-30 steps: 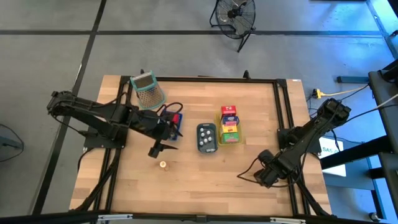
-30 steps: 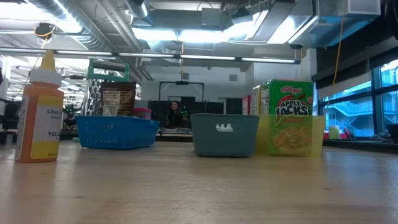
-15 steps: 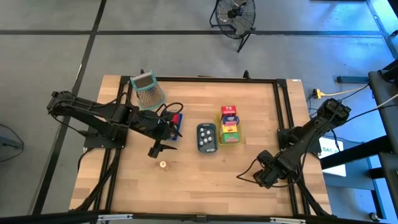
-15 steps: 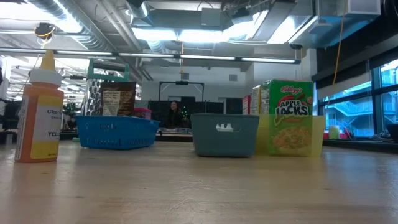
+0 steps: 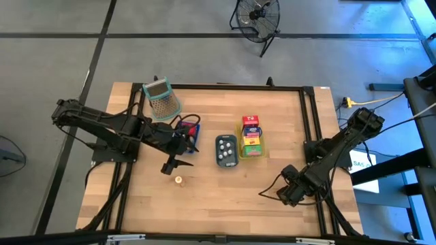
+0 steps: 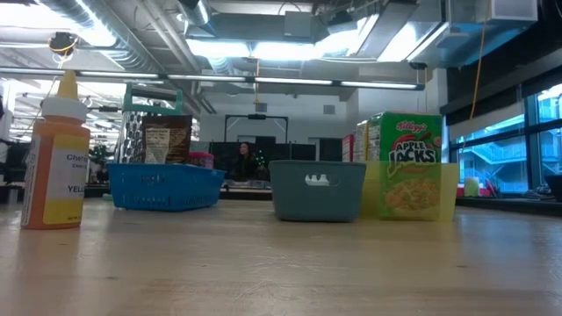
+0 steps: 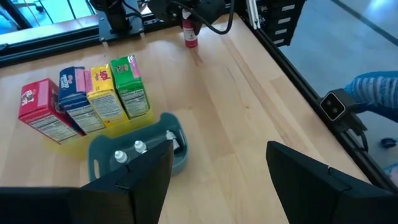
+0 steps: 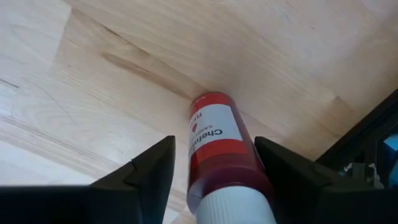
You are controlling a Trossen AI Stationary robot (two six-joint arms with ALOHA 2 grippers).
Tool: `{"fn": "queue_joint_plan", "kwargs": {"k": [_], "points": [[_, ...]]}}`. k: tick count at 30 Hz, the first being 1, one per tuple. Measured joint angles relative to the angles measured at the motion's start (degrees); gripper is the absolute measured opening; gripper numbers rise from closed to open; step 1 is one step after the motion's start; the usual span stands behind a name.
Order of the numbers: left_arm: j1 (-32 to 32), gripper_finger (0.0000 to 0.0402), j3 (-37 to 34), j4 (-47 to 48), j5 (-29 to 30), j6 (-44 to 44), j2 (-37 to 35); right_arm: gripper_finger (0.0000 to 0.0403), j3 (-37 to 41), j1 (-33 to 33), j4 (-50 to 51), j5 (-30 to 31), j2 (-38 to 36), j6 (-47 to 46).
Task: Pick & Place Kitchen Items
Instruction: Put the large red food coloring into the green bin
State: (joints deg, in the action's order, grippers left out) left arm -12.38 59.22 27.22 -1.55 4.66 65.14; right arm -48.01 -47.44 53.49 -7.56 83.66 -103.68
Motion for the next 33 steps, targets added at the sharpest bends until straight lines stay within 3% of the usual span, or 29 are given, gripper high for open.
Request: {"fn": "queue_joint_plan", "kwargs": {"k": [11, 21, 27, 33], "points": [[0.0, 0.0253, 0.0, 0.0, 0.01, -0.46, 0.0, 0.0158, 0.0, -0.02, -1.68, -1.26, 0.0, -0.02], [0.0, 0.0253, 0.0, 0.02, 0.01, -0.41, 0.0, 0.0149, -1.71, 1.66, -5.01, -0.52, 0.04, 3.7], [0.69, 0.0253, 0.0, -0.03, -0.03, 5.01, 0.0, 0.0149, -9.17, 5.88, -5.01, 5.54, 0.04, 15.68], [4.13, 0.0253, 0.02, -0.44, 0.05, 8.67, 0.0, 0.0148, -18.73, 12.97, -5.01, 14.42, 0.04, 37.0]]}}
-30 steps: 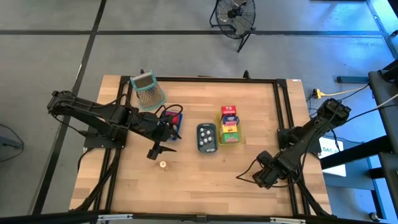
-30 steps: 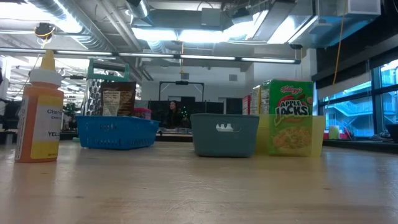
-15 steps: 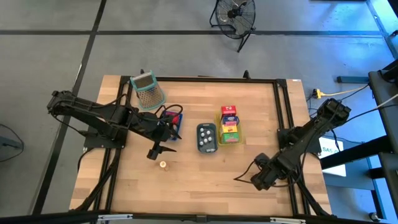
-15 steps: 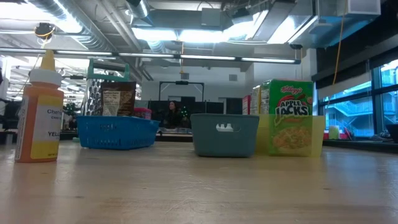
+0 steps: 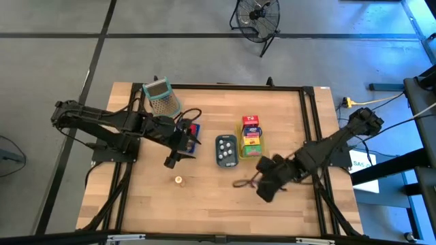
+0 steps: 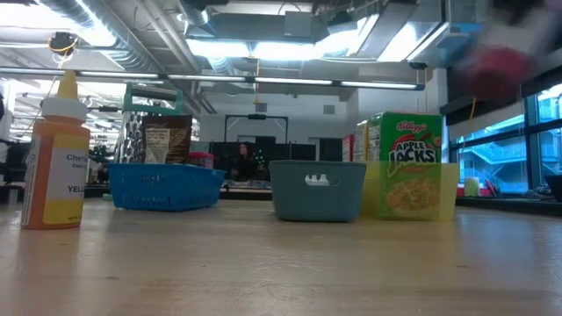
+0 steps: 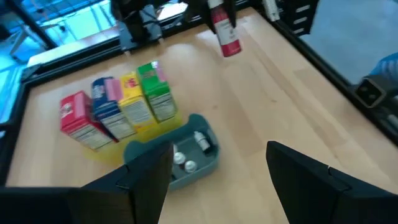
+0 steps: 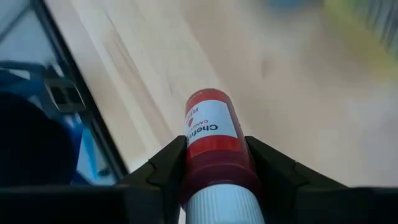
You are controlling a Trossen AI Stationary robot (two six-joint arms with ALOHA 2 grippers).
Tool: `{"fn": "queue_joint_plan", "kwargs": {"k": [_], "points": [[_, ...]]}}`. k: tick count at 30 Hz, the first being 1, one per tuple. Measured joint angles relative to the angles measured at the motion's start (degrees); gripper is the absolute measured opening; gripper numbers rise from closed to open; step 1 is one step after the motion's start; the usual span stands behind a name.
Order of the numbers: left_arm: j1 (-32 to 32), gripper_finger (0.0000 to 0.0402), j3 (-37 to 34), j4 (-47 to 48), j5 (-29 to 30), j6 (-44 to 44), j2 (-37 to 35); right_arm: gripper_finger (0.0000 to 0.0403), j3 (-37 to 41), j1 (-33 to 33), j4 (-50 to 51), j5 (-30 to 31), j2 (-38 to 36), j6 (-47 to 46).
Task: Pick & Place Kitchen Items
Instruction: Put the large red food coloring into the green bin
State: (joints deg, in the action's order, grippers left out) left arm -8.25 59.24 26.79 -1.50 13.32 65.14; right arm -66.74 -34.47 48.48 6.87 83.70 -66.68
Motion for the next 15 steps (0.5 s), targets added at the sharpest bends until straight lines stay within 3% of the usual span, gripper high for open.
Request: {"fn": "queue_joint_plan", "kwargs": {"k": [3, 9, 15], "points": [[1.86, 0.0253, 0.04, 0.4, 0.01, -0.05, 0.0, 0.0148, -3.82, 4.3, 0.02, 2.16, 0.54, 10.18], [3.61, 0.0253, 0.04, 6.3, 0.0, -1.59, 0.0, 0.0147, -8.82, 13.41, 0.75, 0.75, 4.02, 27.06], [3.55, 0.0253, 0.04, 9.45, -0.02, -9.13, 0.02, 0.0147, -15.85, 21.08, 3.85, 1.73, 9.35, 38.8]]}}
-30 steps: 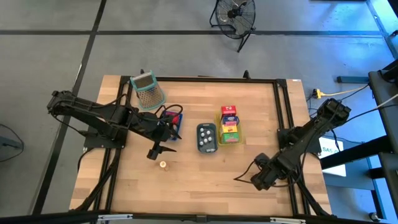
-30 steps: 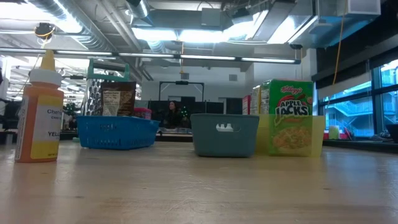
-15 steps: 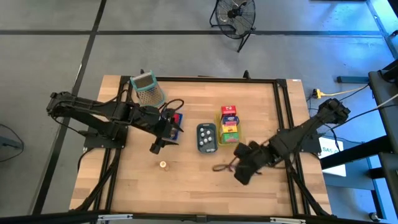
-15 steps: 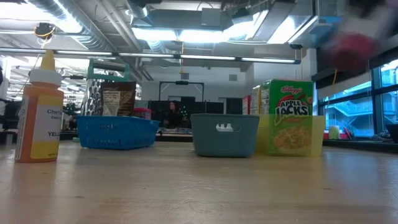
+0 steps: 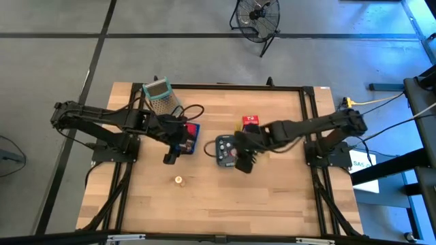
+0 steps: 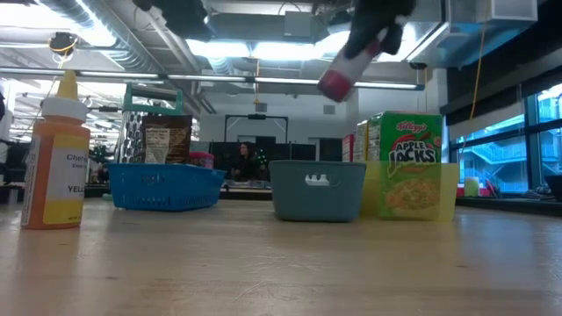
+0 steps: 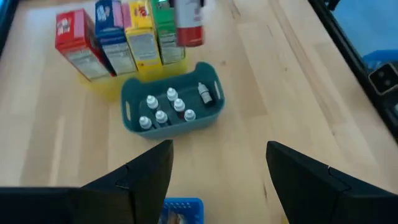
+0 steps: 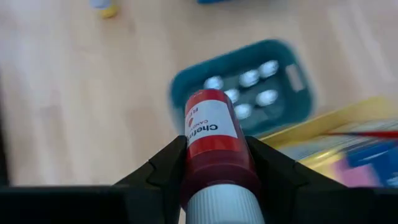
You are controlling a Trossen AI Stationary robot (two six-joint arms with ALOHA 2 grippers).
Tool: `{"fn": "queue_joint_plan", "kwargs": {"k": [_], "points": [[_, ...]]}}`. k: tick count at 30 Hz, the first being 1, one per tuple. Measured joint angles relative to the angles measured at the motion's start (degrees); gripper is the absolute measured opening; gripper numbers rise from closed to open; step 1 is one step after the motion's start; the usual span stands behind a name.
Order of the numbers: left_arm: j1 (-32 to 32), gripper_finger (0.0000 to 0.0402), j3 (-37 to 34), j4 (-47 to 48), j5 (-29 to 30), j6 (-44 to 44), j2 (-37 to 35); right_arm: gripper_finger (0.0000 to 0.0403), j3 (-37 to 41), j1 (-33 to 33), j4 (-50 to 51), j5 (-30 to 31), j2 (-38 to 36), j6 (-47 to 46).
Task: Pick & Place Kitchen Items
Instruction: Put the large red food coloring into the green bin
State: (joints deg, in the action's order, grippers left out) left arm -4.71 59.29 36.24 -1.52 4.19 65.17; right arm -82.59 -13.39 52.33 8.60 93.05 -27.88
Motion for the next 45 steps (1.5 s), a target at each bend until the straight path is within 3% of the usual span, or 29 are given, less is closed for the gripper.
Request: {"fn": "queue_joint_plan", "kwargs": {"k": [6, 14, 18, 25, 32, 45], "points": [[-1.86, 0.0253, 0.0, 2.1, 0.0, -3.88, 0.0, 0.0147, -10.82, 4.47, 12.7, 1.86, 8.55, 3.94], [-7.36, 0.0253, 0.0, 4.47, 0.34, -10.25, 0.0, 0.0147, -19.62, 4.74, 18.58, -5.34, 15.97, 6.71], [-12.35, 0.0253, 0.0, 3.95, 2.51, -14.78, 0.0, 0.0147, -20.49, 3.93, 17.67, -6.21, 16.42, 8.5], [-20.14, 0.0253, 0.0, 3.9, 16.38, -19.69, 0.0, 0.0147, -20.39, 4.14, 18.63, -7.67, 19.27, 12.38], [-23.8, 0.0253, 0.0, 3.84, 23.91, -20.75, -0.02, 0.0147, -20.39, 5.06, 18.97, -10.33, 21.89, 15.73], [-23.81, 0.0253, -0.02, 3.85, 26.1, -21.09, -0.02, 0.0147, -20.3, 6.68, 17.32, -10.46, 25.71, 19.78]]}}
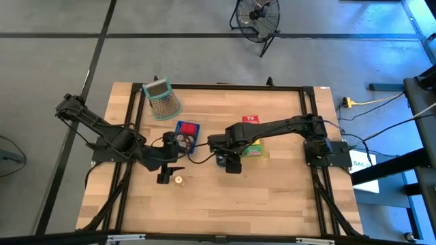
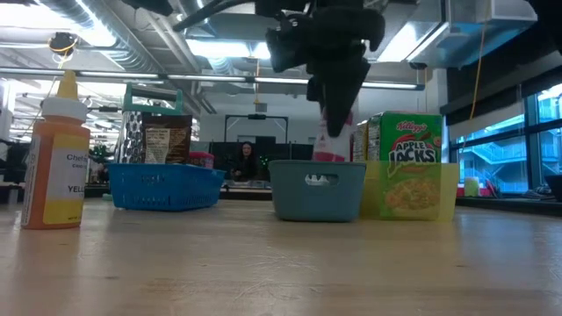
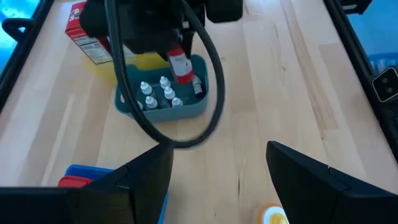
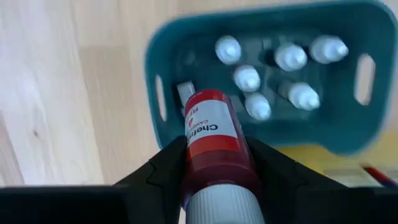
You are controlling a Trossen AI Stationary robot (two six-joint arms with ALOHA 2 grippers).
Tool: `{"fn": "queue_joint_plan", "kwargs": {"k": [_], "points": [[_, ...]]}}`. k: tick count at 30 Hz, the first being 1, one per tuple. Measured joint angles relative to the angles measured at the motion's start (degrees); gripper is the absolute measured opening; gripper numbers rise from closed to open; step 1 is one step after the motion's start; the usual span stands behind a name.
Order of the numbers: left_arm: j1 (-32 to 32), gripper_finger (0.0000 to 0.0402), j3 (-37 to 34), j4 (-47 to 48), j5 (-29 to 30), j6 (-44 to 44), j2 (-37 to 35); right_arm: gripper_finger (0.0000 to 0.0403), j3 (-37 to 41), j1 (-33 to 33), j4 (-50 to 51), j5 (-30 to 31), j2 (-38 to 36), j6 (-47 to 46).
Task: Pick & Place Kitchen Items
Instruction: Put the large red food coloring into the green bin
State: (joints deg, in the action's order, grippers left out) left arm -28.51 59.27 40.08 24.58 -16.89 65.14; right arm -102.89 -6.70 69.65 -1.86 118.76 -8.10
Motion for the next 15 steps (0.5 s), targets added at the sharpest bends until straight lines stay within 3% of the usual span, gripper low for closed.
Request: {"fn": "queue_joint_plan", "kwargs": {"k": [15], "points": [[0.15, 0.0253, -0.04, -0.01, 1.44, 3.57, 0.0, 0.0147, 0.0, 0.51, -0.86, -1.41, 3.35, 1.8]]}}
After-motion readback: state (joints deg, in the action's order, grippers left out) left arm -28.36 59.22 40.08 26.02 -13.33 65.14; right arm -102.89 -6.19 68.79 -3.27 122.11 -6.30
